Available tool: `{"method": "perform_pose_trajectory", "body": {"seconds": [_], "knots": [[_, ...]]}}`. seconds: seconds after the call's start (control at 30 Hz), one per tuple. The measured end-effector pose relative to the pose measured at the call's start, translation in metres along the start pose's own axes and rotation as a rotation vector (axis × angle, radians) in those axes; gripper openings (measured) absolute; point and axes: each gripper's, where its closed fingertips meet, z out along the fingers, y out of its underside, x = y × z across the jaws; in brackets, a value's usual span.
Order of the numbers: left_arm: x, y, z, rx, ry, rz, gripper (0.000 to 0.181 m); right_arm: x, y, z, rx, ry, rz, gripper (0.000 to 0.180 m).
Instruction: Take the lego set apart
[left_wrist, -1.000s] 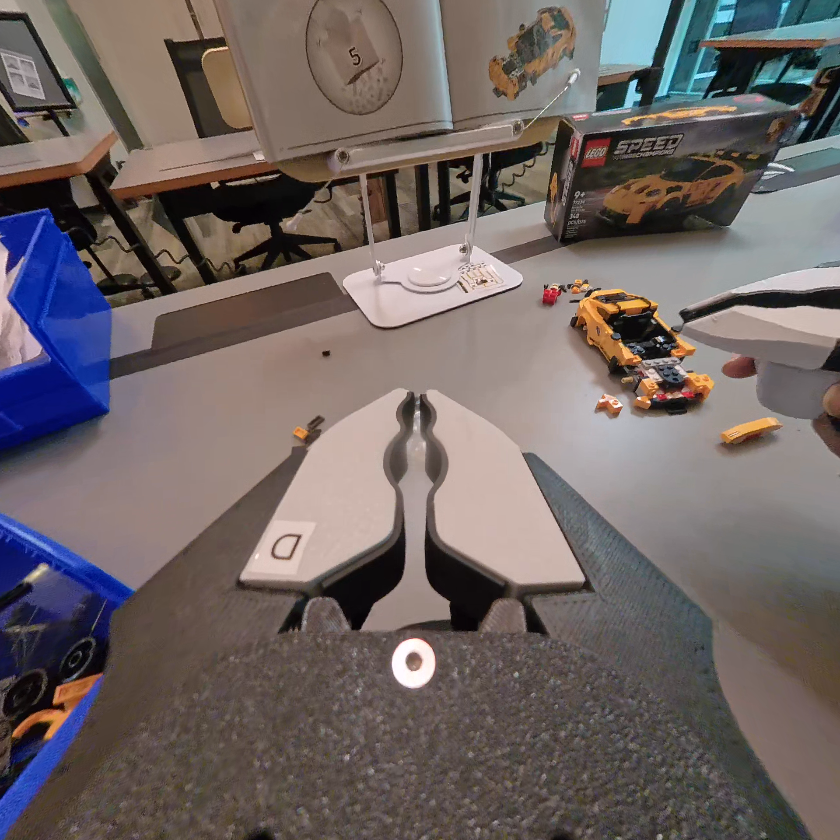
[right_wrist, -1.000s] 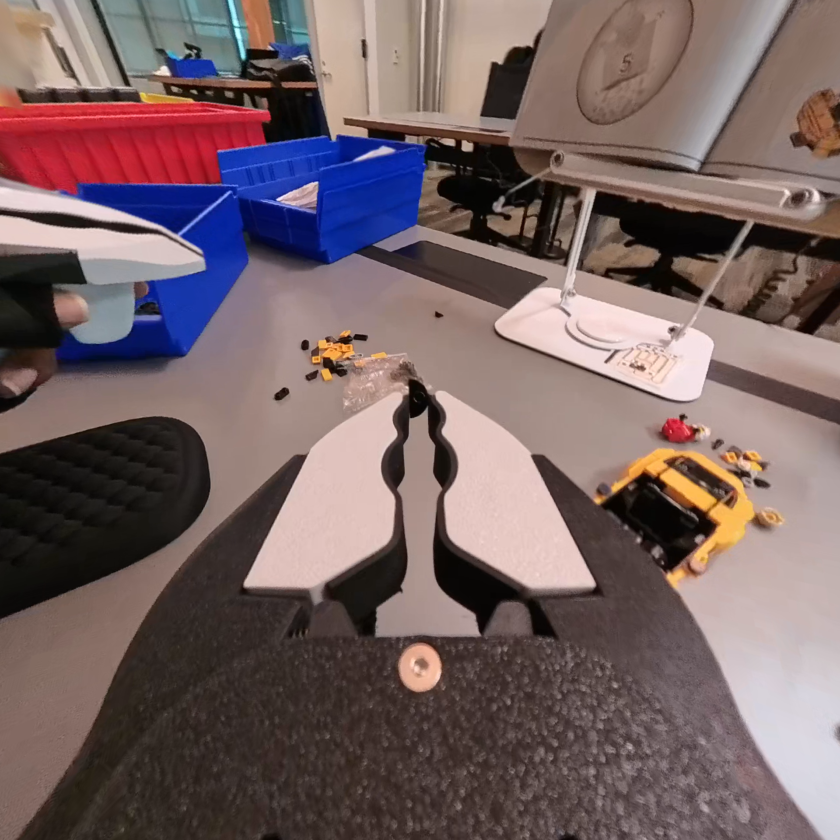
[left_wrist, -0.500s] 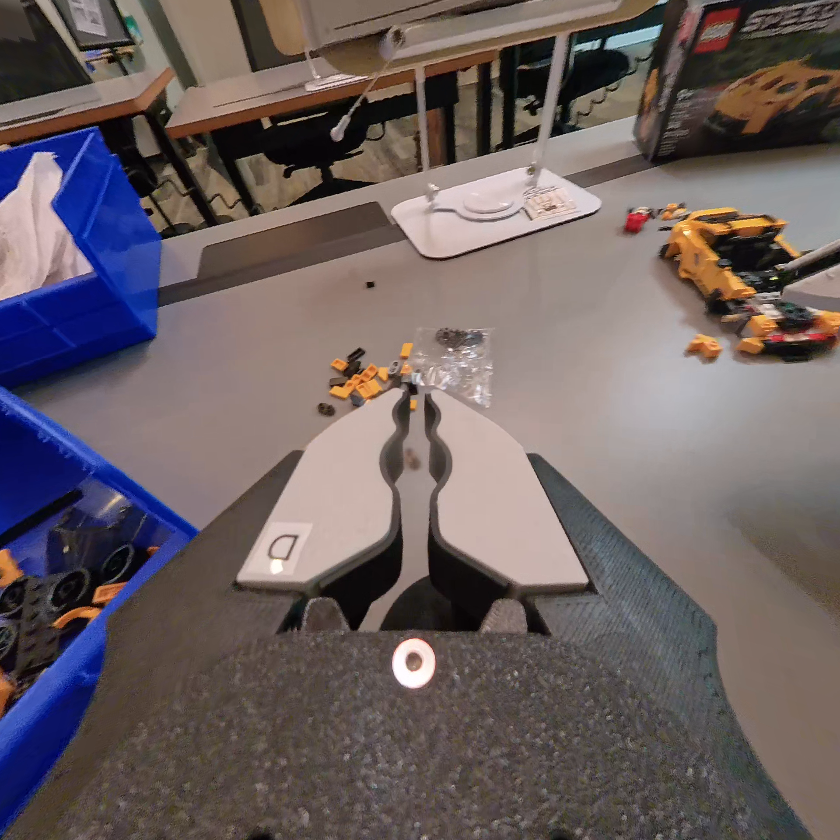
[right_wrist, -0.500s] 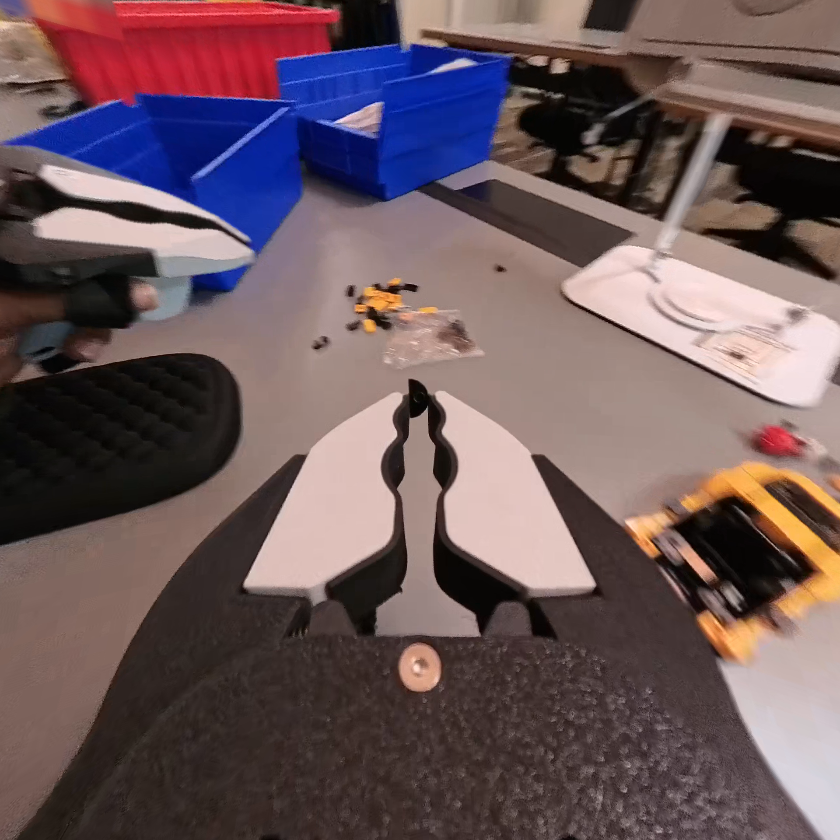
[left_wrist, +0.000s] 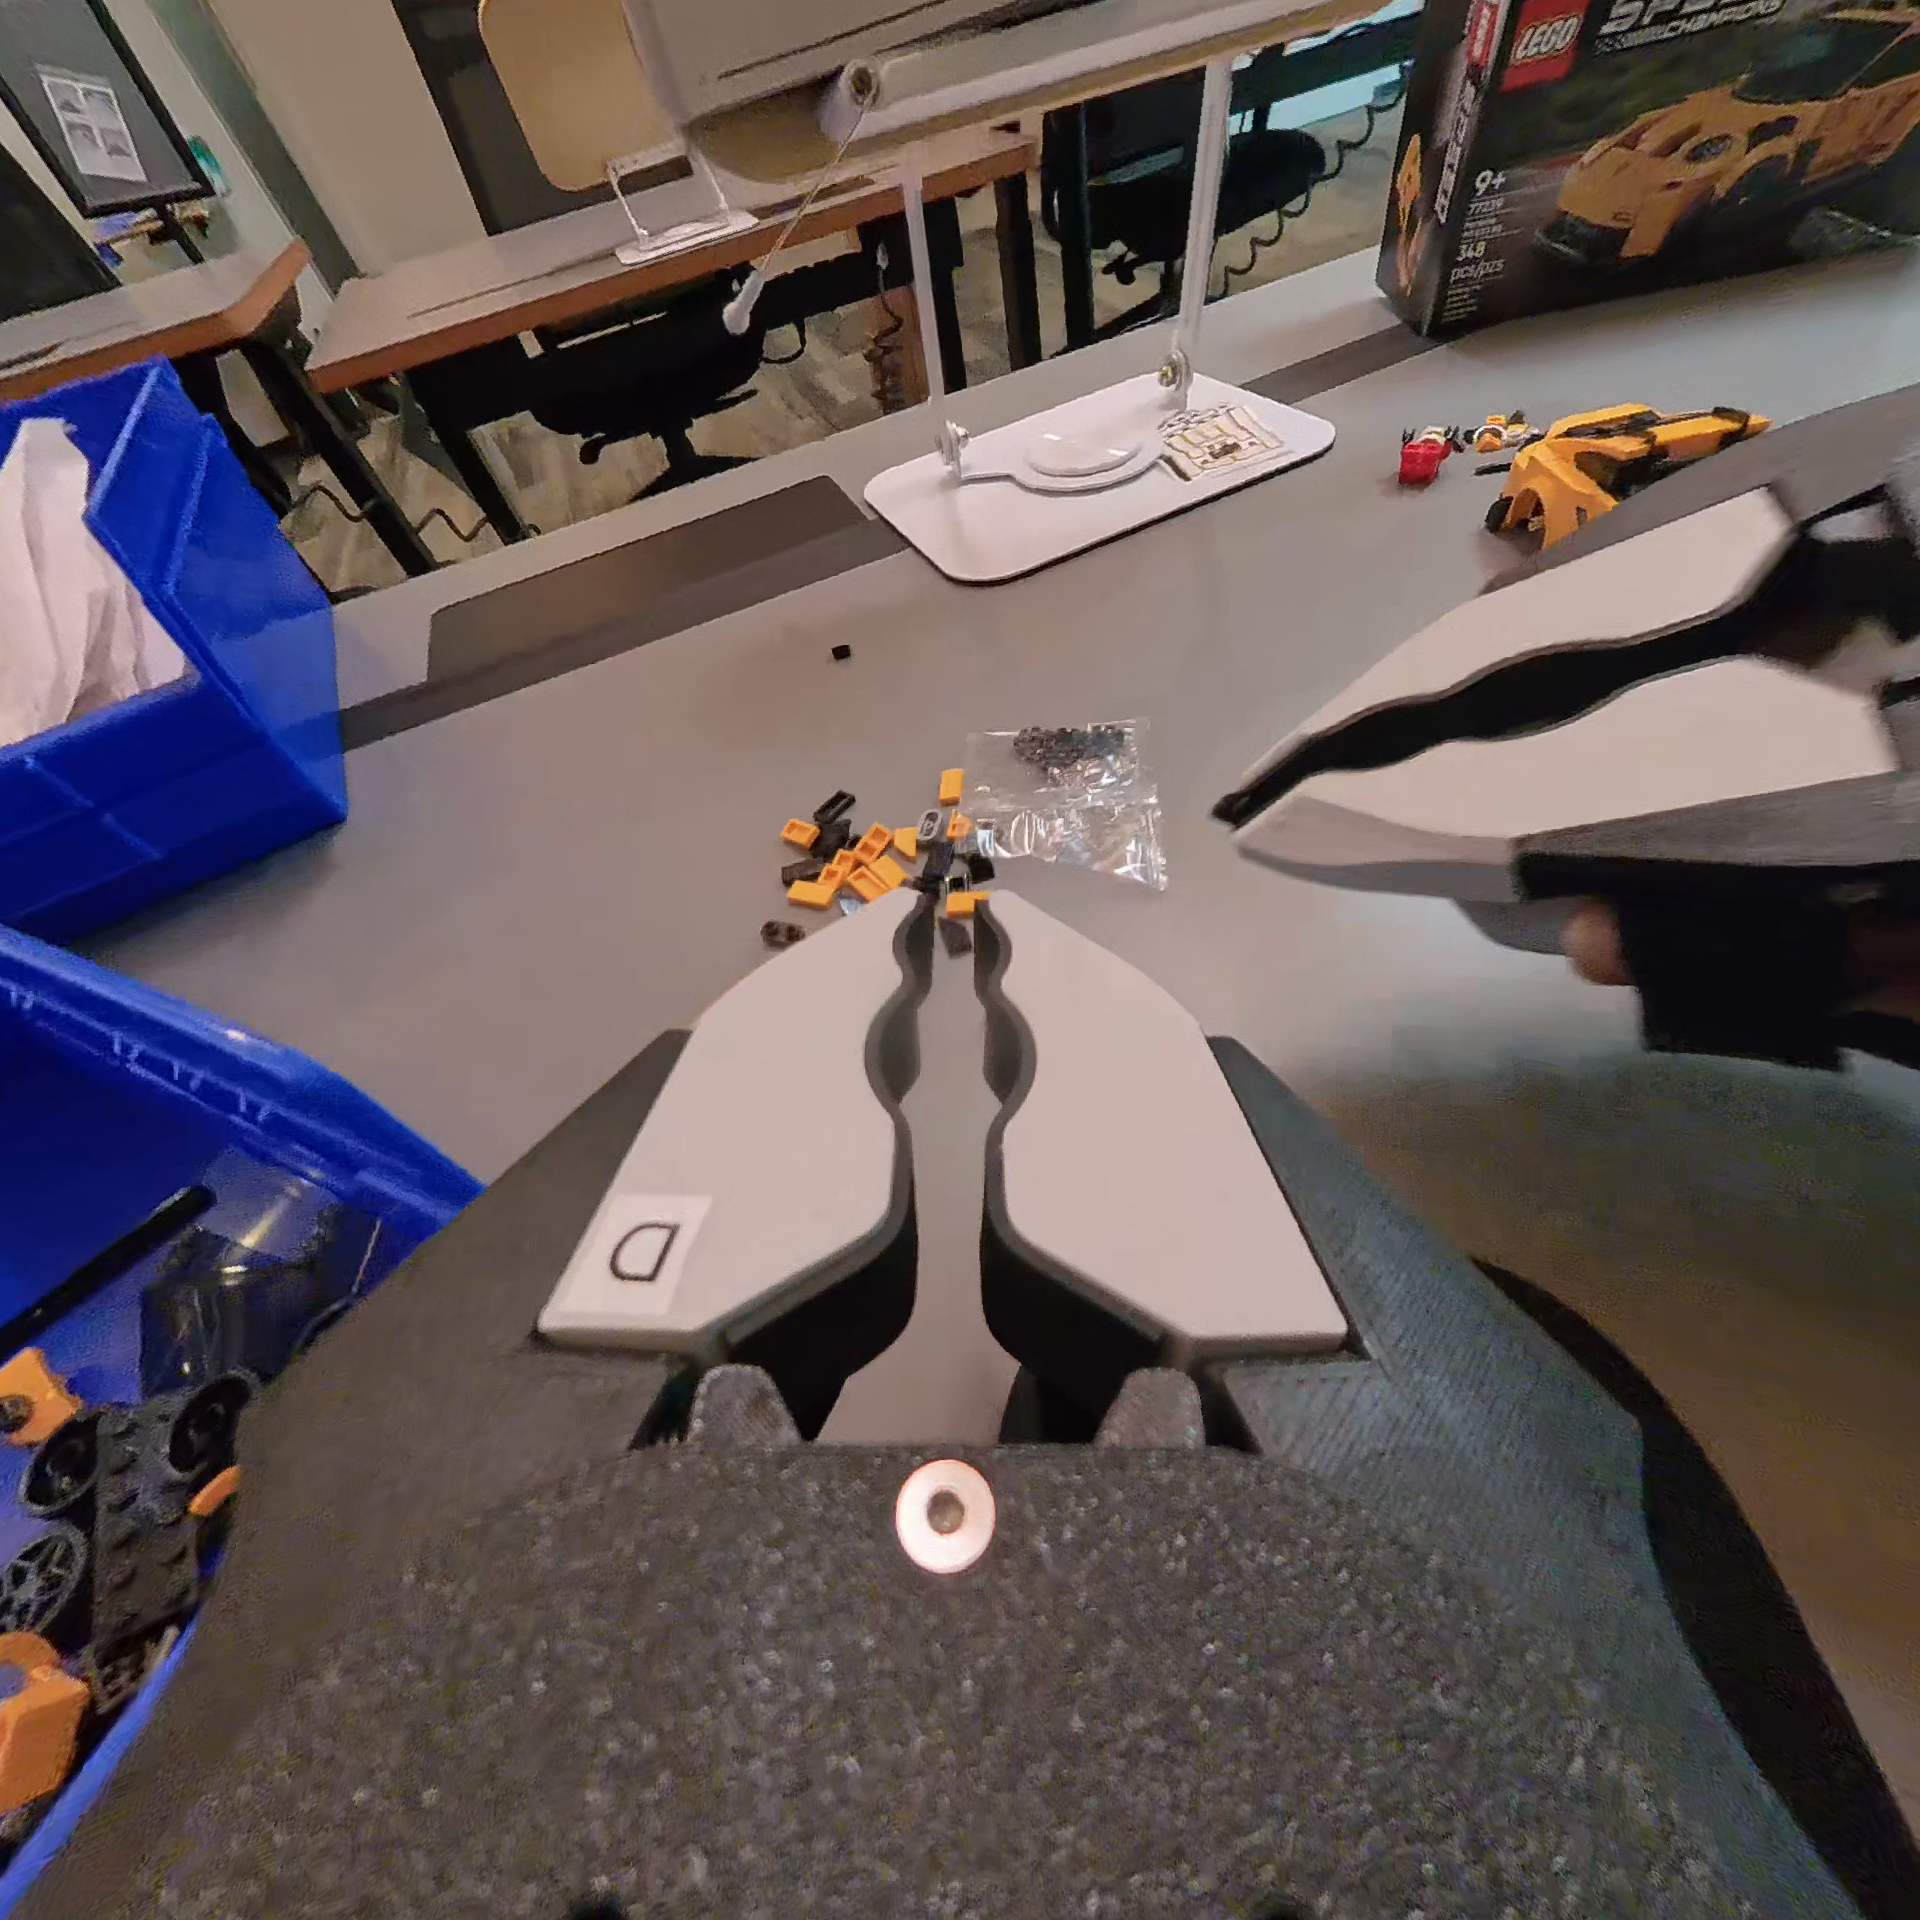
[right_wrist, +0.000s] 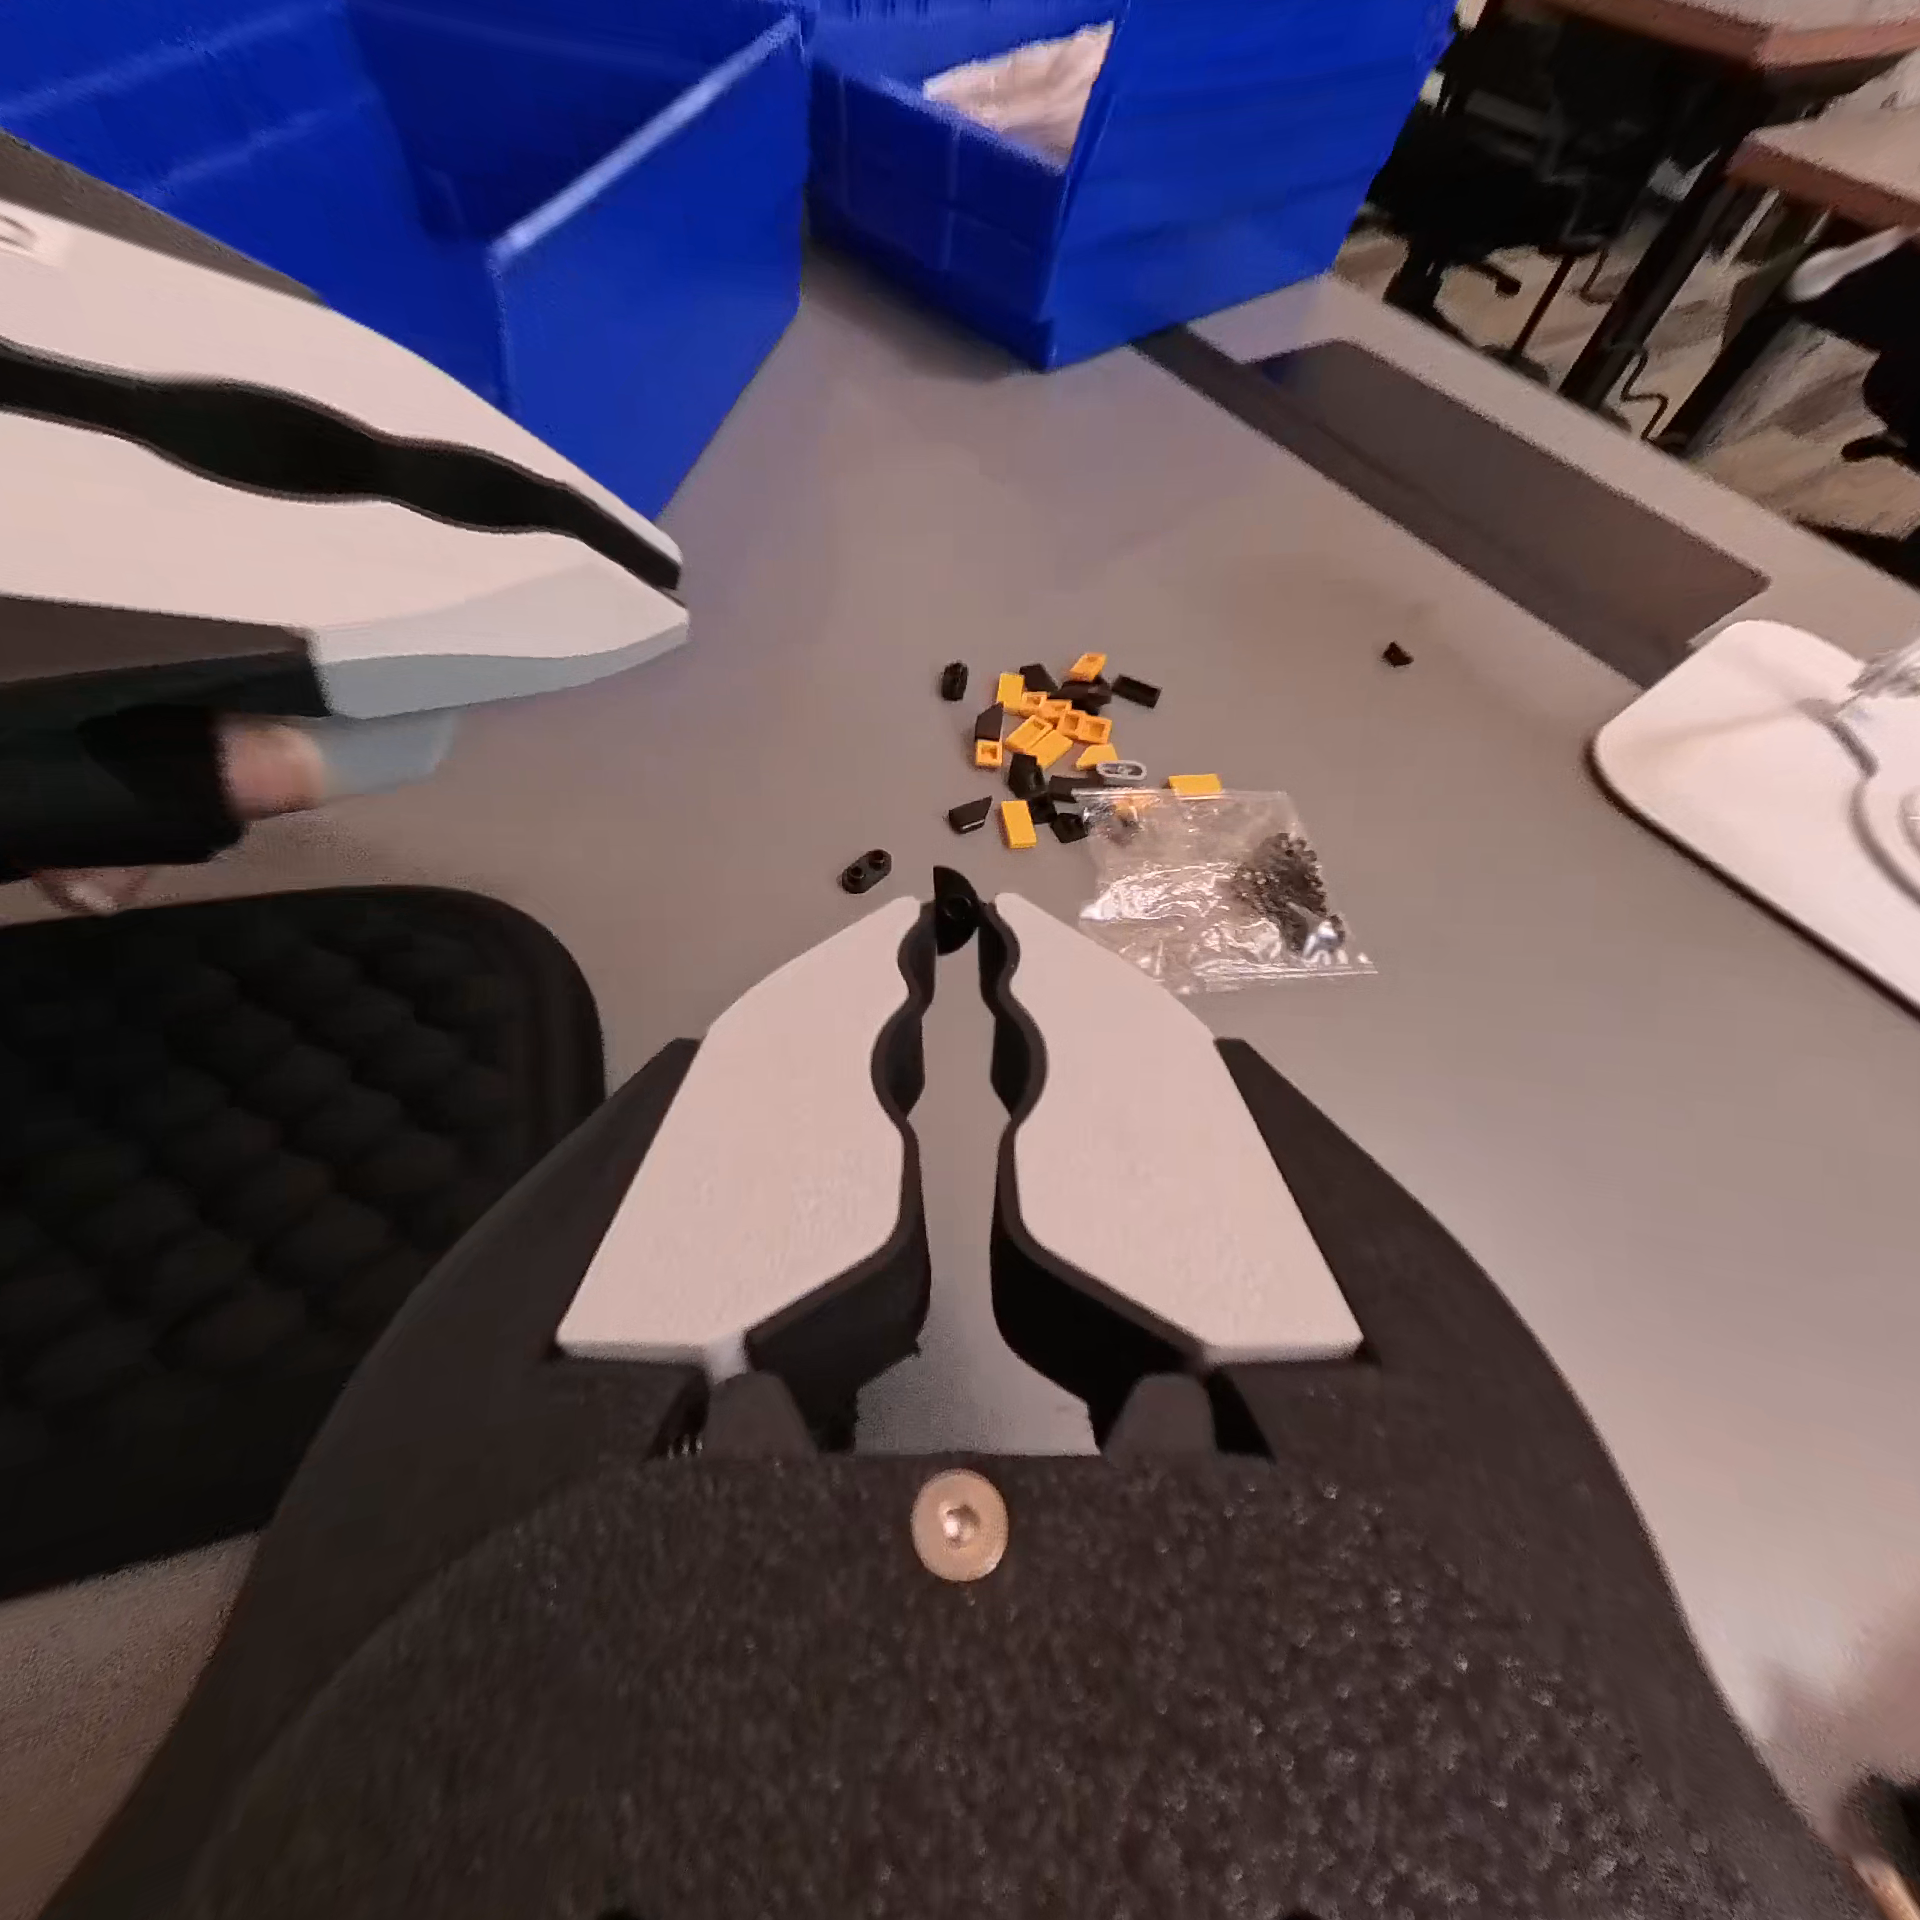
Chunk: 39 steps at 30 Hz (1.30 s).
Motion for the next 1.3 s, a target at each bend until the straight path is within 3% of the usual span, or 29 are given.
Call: {"method": "perform_pose_trajectory", "body": {"seconds": [0.3, 0.4, 0.53, 0.73, 0.87, 1.07, 1.2, 1.3], "knots": [[0.0, 0.018, 0.005, -0.031, -0.012, 0.003, 0.008, -0.001, 0.022, 0.038, -0.141, -0.039, -0.087, 0.009], [0.004, 0.024, 0.01, -0.076, -0.007, 0.025, 0.008, -0.005, 0.027, 0.037, -0.167, -0.085, -0.116, 0.037], [0.013, 0.024, 0.015, -0.102, 0.014, 0.055, 0.007, -0.006, 0.022, 0.025, -0.123, -0.141, -0.135, 0.051], [0.058, 0.003, 0.035, -0.092, 0.256, 0.039, 0.014, -0.012, 0.011, 0.004, -0.022, -0.245, -0.146, 0.052], [0.065, 0.002, 0.05, -0.152, 0.351, 0.025, 0.034, -0.012, 0.011, -0.001, 0.009, -0.256, -0.19, 0.051], [0.076, -0.003, 0.054, -0.168, 0.497, 0.01, 0.012, -0.007, 0.005, -0.009, 0.049, -0.247, -0.234, 0.049], [0.067, -0.002, 0.057, -0.176, 0.451, 0.041, 0.012, 0.011, 0.007, -0.023, 0.026, -0.167, -0.204, 0.049], [0.048, 0.015, 0.064, -0.234, 0.34, 0.086, 0.012, 0.028, 0.001, -0.06, 0.037, -0.112, -0.126, 0.05]]}}
